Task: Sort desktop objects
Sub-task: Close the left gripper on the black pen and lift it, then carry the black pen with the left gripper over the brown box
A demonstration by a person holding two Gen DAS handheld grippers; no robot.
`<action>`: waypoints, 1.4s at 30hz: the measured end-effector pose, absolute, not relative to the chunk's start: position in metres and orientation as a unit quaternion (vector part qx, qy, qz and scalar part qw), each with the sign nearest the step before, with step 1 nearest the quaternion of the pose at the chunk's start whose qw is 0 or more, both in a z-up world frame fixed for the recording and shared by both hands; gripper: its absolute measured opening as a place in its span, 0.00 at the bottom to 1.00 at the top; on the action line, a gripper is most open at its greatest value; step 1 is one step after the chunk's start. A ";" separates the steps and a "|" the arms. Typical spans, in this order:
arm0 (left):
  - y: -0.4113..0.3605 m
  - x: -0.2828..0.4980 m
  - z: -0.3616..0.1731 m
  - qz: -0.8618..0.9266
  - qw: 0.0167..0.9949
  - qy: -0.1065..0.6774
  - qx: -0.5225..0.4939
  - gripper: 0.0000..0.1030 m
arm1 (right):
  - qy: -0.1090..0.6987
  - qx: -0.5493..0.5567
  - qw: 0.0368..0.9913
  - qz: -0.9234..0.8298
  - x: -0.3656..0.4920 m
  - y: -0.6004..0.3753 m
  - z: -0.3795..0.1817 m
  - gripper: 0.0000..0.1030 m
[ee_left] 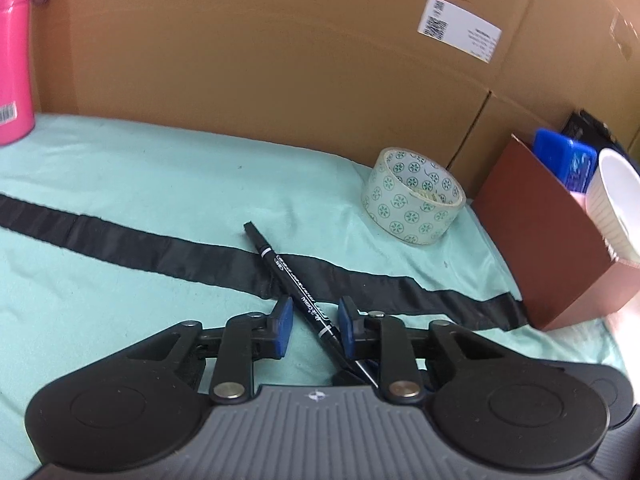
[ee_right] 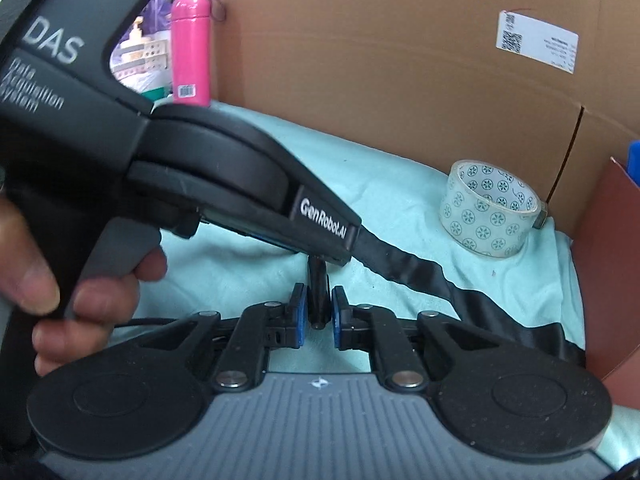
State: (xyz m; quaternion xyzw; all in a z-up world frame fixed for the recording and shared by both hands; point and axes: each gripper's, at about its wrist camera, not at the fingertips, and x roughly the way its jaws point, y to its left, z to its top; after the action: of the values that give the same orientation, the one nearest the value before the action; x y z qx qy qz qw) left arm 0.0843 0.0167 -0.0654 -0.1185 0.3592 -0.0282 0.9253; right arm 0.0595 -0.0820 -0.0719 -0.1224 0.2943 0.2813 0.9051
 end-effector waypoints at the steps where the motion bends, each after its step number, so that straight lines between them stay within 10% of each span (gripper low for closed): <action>1: 0.015 0.084 -0.065 -0.029 0.926 0.359 -0.113 0.22 | 0.297 -0.119 0.905 0.281 0.059 -0.083 -0.072 0.10; 24: -0.151 0.043 0.055 -0.247 0.949 0.196 -0.022 0.12 | 0.122 -0.011 0.990 0.074 -0.030 -0.216 0.019 0.10; 42: -0.242 0.097 0.040 -0.338 0.899 0.277 0.011 0.11 | 0.140 0.159 0.976 -0.049 -0.008 -0.318 0.008 0.10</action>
State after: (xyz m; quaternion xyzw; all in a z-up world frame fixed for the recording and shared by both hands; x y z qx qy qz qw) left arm 0.0974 -0.2424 0.0395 0.0114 0.2774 -0.3383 0.8991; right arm -0.0082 -0.3183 0.0084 0.1592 0.1399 -0.0492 0.9760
